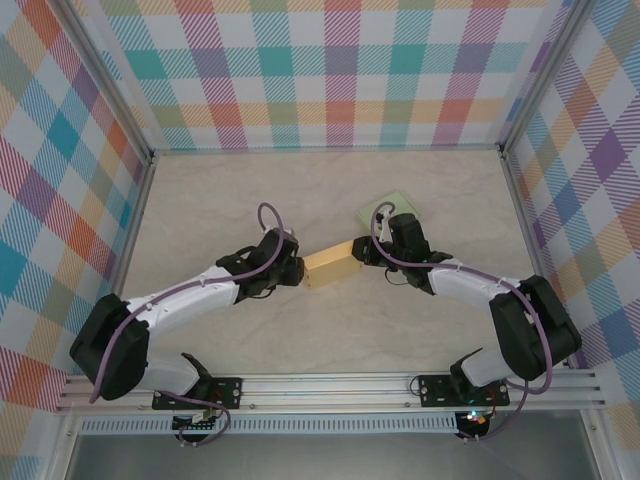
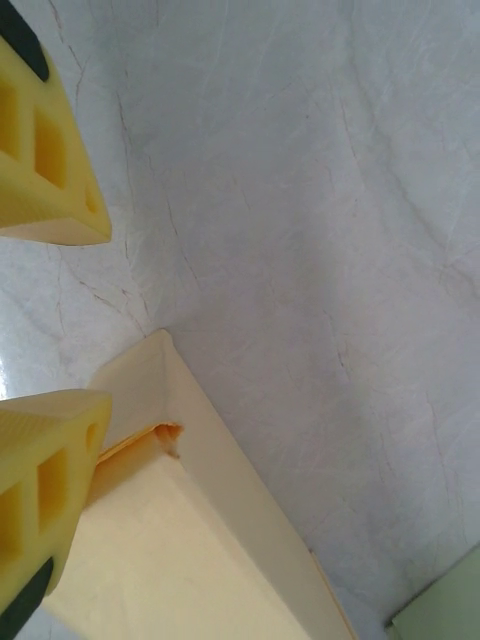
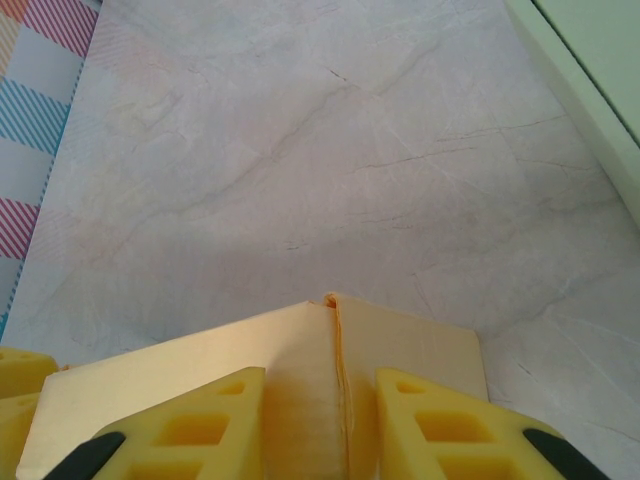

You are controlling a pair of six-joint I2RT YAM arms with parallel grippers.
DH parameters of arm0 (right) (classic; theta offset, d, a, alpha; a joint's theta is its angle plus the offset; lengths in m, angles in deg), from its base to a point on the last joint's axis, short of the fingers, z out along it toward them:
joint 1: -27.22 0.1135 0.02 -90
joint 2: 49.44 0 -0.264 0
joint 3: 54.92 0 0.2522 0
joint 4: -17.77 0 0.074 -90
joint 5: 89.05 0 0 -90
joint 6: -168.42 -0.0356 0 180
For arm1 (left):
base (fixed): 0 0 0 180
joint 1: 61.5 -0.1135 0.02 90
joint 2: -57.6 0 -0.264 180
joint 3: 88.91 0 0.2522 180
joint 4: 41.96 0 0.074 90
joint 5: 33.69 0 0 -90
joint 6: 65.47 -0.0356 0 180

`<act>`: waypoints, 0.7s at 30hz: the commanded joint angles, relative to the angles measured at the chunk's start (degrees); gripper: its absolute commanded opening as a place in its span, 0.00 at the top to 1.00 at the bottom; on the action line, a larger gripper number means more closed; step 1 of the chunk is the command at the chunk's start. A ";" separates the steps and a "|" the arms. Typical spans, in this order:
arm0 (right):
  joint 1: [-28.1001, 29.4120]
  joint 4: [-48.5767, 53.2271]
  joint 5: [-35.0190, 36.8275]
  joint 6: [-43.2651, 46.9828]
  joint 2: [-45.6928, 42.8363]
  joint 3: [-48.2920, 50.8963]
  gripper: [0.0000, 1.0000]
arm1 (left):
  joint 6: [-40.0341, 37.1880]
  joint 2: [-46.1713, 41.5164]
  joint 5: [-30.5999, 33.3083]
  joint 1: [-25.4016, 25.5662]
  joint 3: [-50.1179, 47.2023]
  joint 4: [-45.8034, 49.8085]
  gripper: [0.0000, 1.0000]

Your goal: Fold the paper box

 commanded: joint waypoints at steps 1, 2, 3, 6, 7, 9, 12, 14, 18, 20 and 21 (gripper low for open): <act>0.41 9.83 2.09 0.65 3.59 2.14 0.71 | 2.61 -5.10 2.90 -0.84 0.04 -1.29 0.55; 0.47 9.82 2.09 0.60 3.61 2.12 0.71 | 3.12 -6.12 2.88 -0.80 0.13 -3.09 0.54; 0.47 9.81 2.09 0.60 3.65 2.06 0.71 | 3.41 -6.67 2.22 -0.82 0.36 -3.76 0.54; 0.43 9.84 2.00 0.60 3.85 1.78 0.71 | 3.57 -6.57 -0.81 -0.81 1.65 -4.55 0.49; 0.56 9.84 1.96 0.59 3.88 1.65 0.71 | 3.63 -5.88 -1.56 -0.80 2.07 -4.57 0.48; 0.65 9.84 1.92 0.61 4.12 1.46 0.71 | 3.53 -4.34 -2.53 -0.80 3.03 -4.40 0.46; 0.87 9.82 1.92 0.60 4.30 1.32 0.71 | 3.46 -2.07 -3.48 -0.80 3.40 -5.15 0.46; 0.91 9.83 2.00 0.60 4.43 1.24 0.71 | 3.49 -0.72 -4.08 -0.80 3.36 -5.58 0.48; 0.96 9.84 2.26 0.65 4.56 1.43 0.72 | 3.84 1.11 -3.49 -0.83 2.14 -5.10 0.54; 1.00 9.86 2.35 0.68 4.65 1.55 0.72 | 4.23 1.12 -3.30 -0.80 0.88 -5.54 0.60; 0.99 9.82 2.44 0.69 4.67 1.58 0.72 | 4.51 0.99 -3.03 -0.89 0.35 -5.71 0.63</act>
